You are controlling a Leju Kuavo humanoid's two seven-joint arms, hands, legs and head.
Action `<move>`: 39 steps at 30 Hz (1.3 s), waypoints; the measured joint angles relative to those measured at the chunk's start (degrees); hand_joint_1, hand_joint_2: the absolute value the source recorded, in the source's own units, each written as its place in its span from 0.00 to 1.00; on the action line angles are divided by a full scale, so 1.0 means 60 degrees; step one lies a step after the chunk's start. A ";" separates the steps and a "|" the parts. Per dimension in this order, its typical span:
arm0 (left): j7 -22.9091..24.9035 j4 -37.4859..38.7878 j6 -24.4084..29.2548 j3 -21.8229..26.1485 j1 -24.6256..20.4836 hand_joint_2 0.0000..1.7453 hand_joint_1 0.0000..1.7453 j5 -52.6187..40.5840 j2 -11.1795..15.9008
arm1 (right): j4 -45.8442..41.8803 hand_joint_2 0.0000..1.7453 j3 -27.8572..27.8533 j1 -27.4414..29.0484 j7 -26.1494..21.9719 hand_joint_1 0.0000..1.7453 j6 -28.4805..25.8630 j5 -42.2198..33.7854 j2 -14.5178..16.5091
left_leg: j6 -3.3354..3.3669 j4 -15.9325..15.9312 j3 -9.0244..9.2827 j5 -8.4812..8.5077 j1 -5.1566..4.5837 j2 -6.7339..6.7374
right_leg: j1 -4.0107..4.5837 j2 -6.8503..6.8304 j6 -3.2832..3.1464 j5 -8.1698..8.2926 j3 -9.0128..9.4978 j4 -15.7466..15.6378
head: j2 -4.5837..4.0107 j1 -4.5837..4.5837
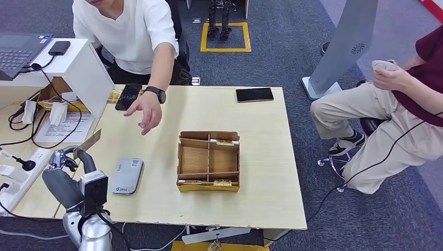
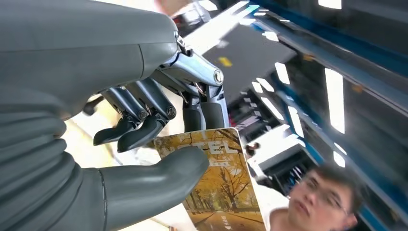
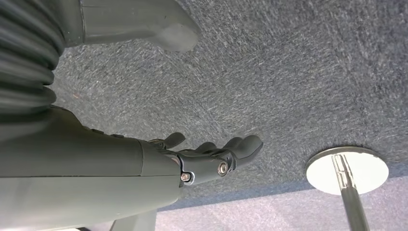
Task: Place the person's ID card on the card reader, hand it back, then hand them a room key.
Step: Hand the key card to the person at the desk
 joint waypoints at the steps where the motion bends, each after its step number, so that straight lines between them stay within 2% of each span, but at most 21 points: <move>1: 0.0126 -0.0021 -0.0002 -0.0075 -0.0021 1.00 1.00 0.0228 -0.0001 | -0.0027 1.00 -0.0018 0.0000 0.0004 0.00 0.0000 0.0035 0.0023 | 0.0000 0.0001 -0.0001 0.0000 0.0000 0.0001 | -0.0001 0.0000 0.0000 0.0000 -0.0002 0.0000 | 0.0000 0.0000; 6: 0.0768 0.0115 -0.0008 -0.0527 -0.0428 1.00 1.00 0.0036 -0.0008 | -0.0042 1.00 -0.0039 -0.0030 -0.0047 0.00 0.0000 0.0319 0.0056 | 0.0002 0.0004 -0.0003 0.0001 -0.0003 0.0005 | -0.0005 0.0005 0.0003 0.0006 -0.0006 -0.0002 | 0.0000 -0.0001; 13: 0.1824 0.1253 -0.0008 -0.0900 -0.1487 1.00 1.00 -0.0334 -0.0085 | 0.0081 1.00 -0.0043 -0.0083 -0.0115 0.00 0.0000 0.0561 0.0048 | 0.0001 0.0004 -0.0004 0.0003 -0.0002 0.0004 | -0.0003 0.0004 -0.0004 0.0017 -0.0004 -0.0001 | 0.0000 -0.0001; 22: 0.2317 0.2182 -0.0008 -0.1226 -0.2000 1.00 1.00 -0.0410 -0.0133 | 0.0210 1.00 -0.0043 -0.0109 -0.0130 0.00 0.0000 0.0596 0.0008 | 0.0001 0.0004 -0.0012 0.0002 -0.0002 0.0007 | -0.0003 0.0009 -0.0004 0.0016 -0.0012 -0.0001 | 0.0000 -0.0003; 23: 0.2433 0.2298 -0.0008 -0.1291 -0.2040 1.00 0.82 -0.0409 -0.0128 | 0.0227 1.00 -0.0043 -0.0111 -0.0128 0.00 0.0000 0.0597 0.0004 | 0.0002 0.0004 -0.0013 0.0002 -0.0002 0.0006 | -0.0003 0.0009 -0.0004 0.0016 -0.0012 -0.0001 | 0.0000 -0.0002; 26: 0.2652 0.2629 -0.0008 -0.1551 -0.2121 1.00 0.07 -0.0385 -0.0090 | 0.0270 1.00 -0.0043 -0.0128 -0.0127 0.00 0.0000 0.0589 -0.0008 | 0.0002 0.0004 -0.0016 0.0002 -0.0003 0.0005 | -0.0003 0.0006 -0.0003 0.0015 -0.0012 -0.0001 | 0.0001 -0.0001; 27: 0.2692 0.2724 -0.0008 -0.1647 -0.2135 1.00 0.00 -0.0359 -0.0078 | 0.0284 1.00 -0.0043 -0.0137 -0.0129 0.00 0.0000 0.0579 -0.0013 | 0.0002 0.0004 -0.0016 0.0002 -0.0002 0.0004 | -0.0003 0.0006 -0.0003 0.0015 -0.0012 -0.0001 | 0.0001 -0.0002; 34: 0.2360 0.2881 -0.0004 -0.1914 -0.2135 1.00 0.00 -0.0262 -0.0092 | 0.0359 1.00 -0.0046 -0.0156 -0.0199 0.00 0.0000 0.0380 -0.0033 | 0.0002 0.0004 -0.0017 0.0002 -0.0002 0.0005 | -0.0003 0.0007 -0.0003 0.0016 -0.0012 -0.0001 | 0.0001 -0.0002; 39: 0.1974 0.2512 0.0003 -0.1917 -0.1922 1.00 0.00 0.0223 -0.0092 | 0.0378 1.00 -0.0051 -0.0143 -0.0225 0.00 0.0000 0.0140 -0.0036 | 0.0002 0.0003 -0.0018 0.0002 -0.0002 0.0005 | -0.0003 0.0008 -0.0003 0.0015 -0.0012 -0.0001 | 0.0001 -0.0003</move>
